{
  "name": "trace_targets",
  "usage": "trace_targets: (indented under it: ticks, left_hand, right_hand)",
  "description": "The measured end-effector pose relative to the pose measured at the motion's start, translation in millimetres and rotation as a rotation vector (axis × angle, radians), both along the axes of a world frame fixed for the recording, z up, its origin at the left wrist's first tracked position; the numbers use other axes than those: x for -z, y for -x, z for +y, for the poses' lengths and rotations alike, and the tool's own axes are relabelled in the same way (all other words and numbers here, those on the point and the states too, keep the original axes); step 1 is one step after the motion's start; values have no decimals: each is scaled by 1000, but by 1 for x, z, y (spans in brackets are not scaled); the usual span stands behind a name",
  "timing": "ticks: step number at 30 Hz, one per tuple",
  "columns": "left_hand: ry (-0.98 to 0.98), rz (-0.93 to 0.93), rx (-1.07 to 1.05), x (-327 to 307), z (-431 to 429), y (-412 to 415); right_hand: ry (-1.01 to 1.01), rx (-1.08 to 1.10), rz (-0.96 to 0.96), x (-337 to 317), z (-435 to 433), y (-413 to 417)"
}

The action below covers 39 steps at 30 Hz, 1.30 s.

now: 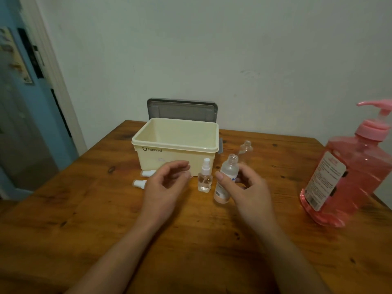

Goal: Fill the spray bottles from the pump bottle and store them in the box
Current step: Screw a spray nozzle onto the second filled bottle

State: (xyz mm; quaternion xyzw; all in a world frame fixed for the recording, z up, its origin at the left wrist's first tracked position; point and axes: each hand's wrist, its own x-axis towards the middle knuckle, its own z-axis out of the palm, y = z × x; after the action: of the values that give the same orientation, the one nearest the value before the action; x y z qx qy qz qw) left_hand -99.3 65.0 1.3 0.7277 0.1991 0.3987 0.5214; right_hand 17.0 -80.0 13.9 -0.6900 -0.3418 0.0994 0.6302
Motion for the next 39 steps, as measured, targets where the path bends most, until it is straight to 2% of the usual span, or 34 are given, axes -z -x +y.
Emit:
trace_targets:
  ticks: [3, 7, 12, 17, 31, 34, 39]
  left_hand:
    - [-85, 90, -134, 2, 26, 11]
    - [-209, 334, -305, 1, 50, 25]
    - [-285, 548, -283, 3, 55, 36]
    - [-285, 608, -241, 5, 52, 38]
    - [-302, 548, -193, 10, 58, 40]
    - [-237, 444, -114, 5, 54, 40]
    - [-40, 153, 16, -19, 33, 31]
  right_hand:
    - [10, -2, -3, 1, 2, 1]
    - [15, 4, -8, 3, 4, 3]
    - [14, 13, -14, 4, 4, 4]
    - [5, -8, -6, 4, 4, 4]
    - [45, -7, -30, 6, 5, 6]
    - [53, 1, -35, 8, 4, 5]
    - [94, 17, -44, 8, 5, 5]
